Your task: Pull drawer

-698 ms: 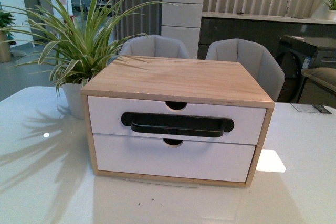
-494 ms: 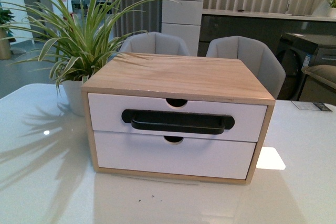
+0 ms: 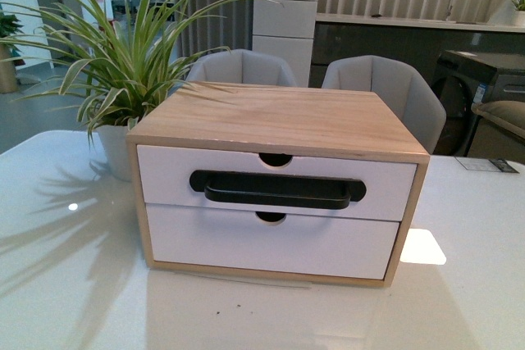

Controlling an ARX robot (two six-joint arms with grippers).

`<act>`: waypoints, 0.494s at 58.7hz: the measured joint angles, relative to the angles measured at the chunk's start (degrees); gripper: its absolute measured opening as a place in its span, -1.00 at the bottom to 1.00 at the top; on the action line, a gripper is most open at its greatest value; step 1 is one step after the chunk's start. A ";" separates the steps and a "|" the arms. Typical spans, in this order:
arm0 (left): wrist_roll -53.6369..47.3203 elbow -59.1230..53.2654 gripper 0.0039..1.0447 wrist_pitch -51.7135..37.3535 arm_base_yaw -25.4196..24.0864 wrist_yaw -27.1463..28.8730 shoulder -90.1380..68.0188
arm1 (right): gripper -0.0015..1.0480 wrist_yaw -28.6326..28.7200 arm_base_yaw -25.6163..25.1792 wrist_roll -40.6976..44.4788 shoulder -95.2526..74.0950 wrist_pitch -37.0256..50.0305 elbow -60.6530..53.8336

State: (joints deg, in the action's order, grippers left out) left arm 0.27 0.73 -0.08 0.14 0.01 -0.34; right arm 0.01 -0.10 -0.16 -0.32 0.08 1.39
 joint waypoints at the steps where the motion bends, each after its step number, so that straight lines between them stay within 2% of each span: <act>1: 0.00 0.00 0.87 0.00 0.00 -0.02 0.00 | 0.83 0.00 0.00 0.00 0.00 0.00 0.00; 13: 0.00 0.00 0.87 0.00 0.00 0.02 -0.02 | 0.83 -0.98 0.33 -0.37 -0.55 -1.14 0.24; 14: 0.20 0.02 0.87 0.26 0.37 1.33 -0.13 | 0.83 -2.32 0.76 -0.55 -1.27 -3.02 0.83; 16: 1.68 0.15 0.87 0.48 2.34 8.13 -2.62 | 0.83 -2.97 1.46 -0.61 -5.99 -4.81 1.99; 18: 1.73 0.22 0.87 -0.81 2.86 9.03 -4.83 | 0.83 -1.90 1.18 -0.61 -8.74 -4.00 2.49; 21: 1.92 0.44 0.87 -4.55 3.82 7.87 -9.51 | 0.83 0.70 0.42 -0.48 -13.11 -2.25 4.11; 29: -1.18 3.76 0.87 -19.45 7.72 -1.20 -27.15 | 0.83 7.87 -1.38 3.43 -26.71 0.98 11.32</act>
State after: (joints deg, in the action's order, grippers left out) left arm -0.91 4.49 -19.53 7.86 -1.19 -27.49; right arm 7.88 -1.48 3.27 -27.03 1.06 12.71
